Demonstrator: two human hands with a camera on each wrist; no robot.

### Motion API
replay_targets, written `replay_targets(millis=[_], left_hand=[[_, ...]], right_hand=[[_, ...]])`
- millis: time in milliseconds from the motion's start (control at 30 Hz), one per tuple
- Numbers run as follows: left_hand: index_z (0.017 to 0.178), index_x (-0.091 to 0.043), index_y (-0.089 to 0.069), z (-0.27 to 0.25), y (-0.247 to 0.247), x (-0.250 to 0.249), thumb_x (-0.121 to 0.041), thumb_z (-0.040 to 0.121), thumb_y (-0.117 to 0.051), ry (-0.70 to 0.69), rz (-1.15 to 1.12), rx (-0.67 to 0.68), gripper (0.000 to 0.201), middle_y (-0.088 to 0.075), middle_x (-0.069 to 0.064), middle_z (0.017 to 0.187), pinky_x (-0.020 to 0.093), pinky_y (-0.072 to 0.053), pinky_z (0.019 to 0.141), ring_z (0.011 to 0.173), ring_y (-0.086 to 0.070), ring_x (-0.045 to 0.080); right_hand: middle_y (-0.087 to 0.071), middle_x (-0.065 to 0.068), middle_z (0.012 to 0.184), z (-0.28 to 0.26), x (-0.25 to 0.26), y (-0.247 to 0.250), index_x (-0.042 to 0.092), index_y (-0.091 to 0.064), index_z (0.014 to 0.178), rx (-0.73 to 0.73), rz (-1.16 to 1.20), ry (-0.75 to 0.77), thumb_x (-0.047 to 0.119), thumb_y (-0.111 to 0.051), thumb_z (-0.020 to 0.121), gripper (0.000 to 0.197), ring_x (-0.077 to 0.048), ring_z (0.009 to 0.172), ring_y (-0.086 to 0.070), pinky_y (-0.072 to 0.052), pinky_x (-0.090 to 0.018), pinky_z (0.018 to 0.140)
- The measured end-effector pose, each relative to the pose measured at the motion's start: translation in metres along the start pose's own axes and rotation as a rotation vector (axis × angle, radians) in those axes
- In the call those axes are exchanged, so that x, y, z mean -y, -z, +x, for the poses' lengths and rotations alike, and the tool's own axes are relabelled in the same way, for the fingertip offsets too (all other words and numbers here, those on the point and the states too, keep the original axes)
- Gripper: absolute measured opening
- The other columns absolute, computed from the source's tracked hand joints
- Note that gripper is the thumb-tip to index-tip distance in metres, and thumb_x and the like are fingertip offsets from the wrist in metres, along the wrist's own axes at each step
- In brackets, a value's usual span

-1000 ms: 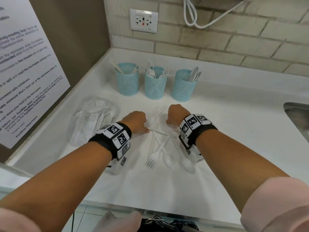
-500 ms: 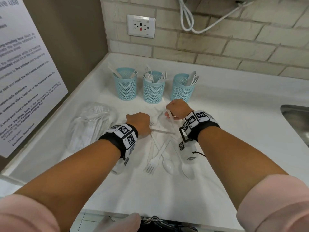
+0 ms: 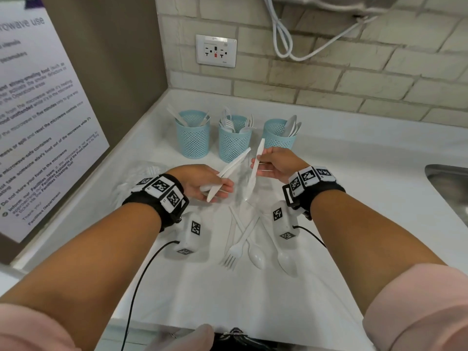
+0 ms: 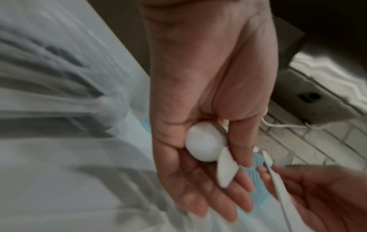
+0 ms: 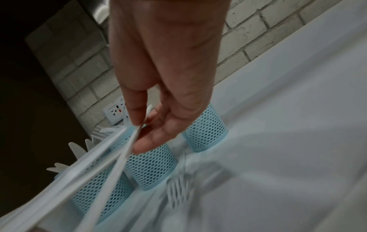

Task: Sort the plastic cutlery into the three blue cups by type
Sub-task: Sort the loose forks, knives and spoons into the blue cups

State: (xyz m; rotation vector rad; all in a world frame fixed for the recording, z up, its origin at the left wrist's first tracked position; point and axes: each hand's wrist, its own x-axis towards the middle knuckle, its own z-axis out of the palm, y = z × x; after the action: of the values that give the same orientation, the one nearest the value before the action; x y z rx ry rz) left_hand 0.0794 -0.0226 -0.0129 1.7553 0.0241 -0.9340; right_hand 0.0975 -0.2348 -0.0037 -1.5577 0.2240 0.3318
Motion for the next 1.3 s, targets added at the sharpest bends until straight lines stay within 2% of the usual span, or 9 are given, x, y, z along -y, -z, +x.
replay_targets(millis=[100,233,433,667,800,933,1033,1133,1300], left_hand=[[0.104,-0.012,-0.061,0.000,0.000,0.001,-0.017,0.099,-0.042,-0.046,-0.118,0.091,0.019,-0.065,0.003,0.097,0.031,-0.049,0.084,0.087,-0.062,0.016],[0.111,-0.012,-0.058,0.003,-0.011,0.004,-0.018,0.097,-0.043,-0.080,-0.246,0.182,0.021,-0.064,0.009,0.100,0.042,-0.048,0.091,0.086,-0.064,0.022],[0.111,-0.015,-0.054,-0.001,-0.016,0.005,-0.014,0.098,-0.044,-0.111,-0.316,0.134,0.017,-0.066,0.007,0.104,0.031,-0.057,0.071,0.077,-0.070,0.015],[0.114,-0.014,-0.057,-0.006,-0.015,0.006,-0.013,0.095,-0.049,-0.085,-0.271,0.087,0.020,-0.066,0.000,0.092,0.021,-0.057,0.061,0.066,-0.068,0.007],[0.104,-0.010,-0.059,-0.010,-0.012,0.007,-0.017,0.095,-0.050,-0.109,-0.287,0.066,0.014,-0.069,-0.001,0.083,0.018,-0.055,0.055,0.064,-0.068,0.006],[0.110,-0.009,-0.061,-0.011,0.001,0.015,-0.011,0.092,-0.055,-0.141,-0.431,-0.006,0.020,-0.072,0.003,0.091,0.018,-0.057,0.066,0.073,-0.070,0.009],[0.101,-0.004,-0.063,-0.012,0.008,0.019,-0.002,0.090,-0.055,-0.167,-0.558,-0.110,0.013,-0.072,0.008,0.087,0.020,-0.058,0.065,0.071,-0.072,0.014],[0.095,-0.003,-0.063,-0.012,0.009,0.020,-0.004,0.090,-0.057,-0.187,-0.547,-0.183,0.008,-0.073,0.005,0.074,0.017,-0.057,0.060,0.064,-0.071,0.011],[0.094,-0.005,-0.065,-0.007,0.008,0.020,-0.006,0.089,-0.060,-0.203,-0.521,-0.219,0.008,-0.074,0.006,0.074,0.014,-0.056,0.064,0.062,-0.069,0.008]], right_hand=[[-0.071,-0.004,0.066,-0.002,-0.001,-0.007,0.006,-0.056,0.077,0.058,0.050,-0.028,-0.002,-0.050,0.092,0.018,-0.014,0.065,-0.070,-0.058,-0.024,0.060],[-0.071,-0.005,0.064,-0.003,-0.003,-0.012,0.004,-0.057,0.078,0.085,0.074,-0.053,-0.004,-0.050,0.092,0.017,-0.013,0.063,-0.071,-0.059,-0.024,0.063],[-0.072,-0.003,0.067,-0.004,0.000,-0.016,0.005,-0.060,0.083,0.108,0.075,-0.058,-0.005,-0.052,0.090,0.015,-0.011,0.063,-0.070,-0.058,-0.022,0.060],[-0.066,0.002,0.085,-0.008,0.002,-0.016,0.025,-0.053,0.098,0.082,-0.007,-0.017,0.005,-0.065,0.085,0.027,-0.011,0.075,-0.064,-0.052,-0.021,0.060],[-0.065,-0.003,0.081,-0.005,0.003,-0.017,0.020,-0.055,0.091,0.049,-0.013,0.007,0.003,-0.062,0.087,0.019,-0.009,0.061,-0.062,-0.051,-0.016,0.050],[-0.064,-0.008,0.084,-0.001,0.003,-0.007,0.009,-0.056,0.085,0.017,0.018,-0.031,0.000,-0.061,0.087,0.010,-0.008,0.056,-0.066,-0.054,-0.015,0.052],[-0.065,-0.009,0.088,-0.001,0.000,0.000,0.005,-0.058,0.090,0.082,0.022,-0.083,-0.001,-0.059,0.088,0.007,-0.008,0.060,-0.069,-0.055,-0.014,0.056],[-0.064,-0.006,0.087,-0.004,-0.001,-0.001,0.009,-0.056,0.102,0.111,-0.004,-0.042,0.001,-0.061,0.086,0.019,-0.007,0.064,-0.069,-0.055,-0.014,0.057],[-0.065,-0.001,0.086,-0.004,-0.002,-0.003,0.008,-0.060,0.116,0.140,-0.228,0.107,0.002,-0.066,0.083,0.034,-0.007,0.078,-0.063,-0.054,-0.012,0.066]])
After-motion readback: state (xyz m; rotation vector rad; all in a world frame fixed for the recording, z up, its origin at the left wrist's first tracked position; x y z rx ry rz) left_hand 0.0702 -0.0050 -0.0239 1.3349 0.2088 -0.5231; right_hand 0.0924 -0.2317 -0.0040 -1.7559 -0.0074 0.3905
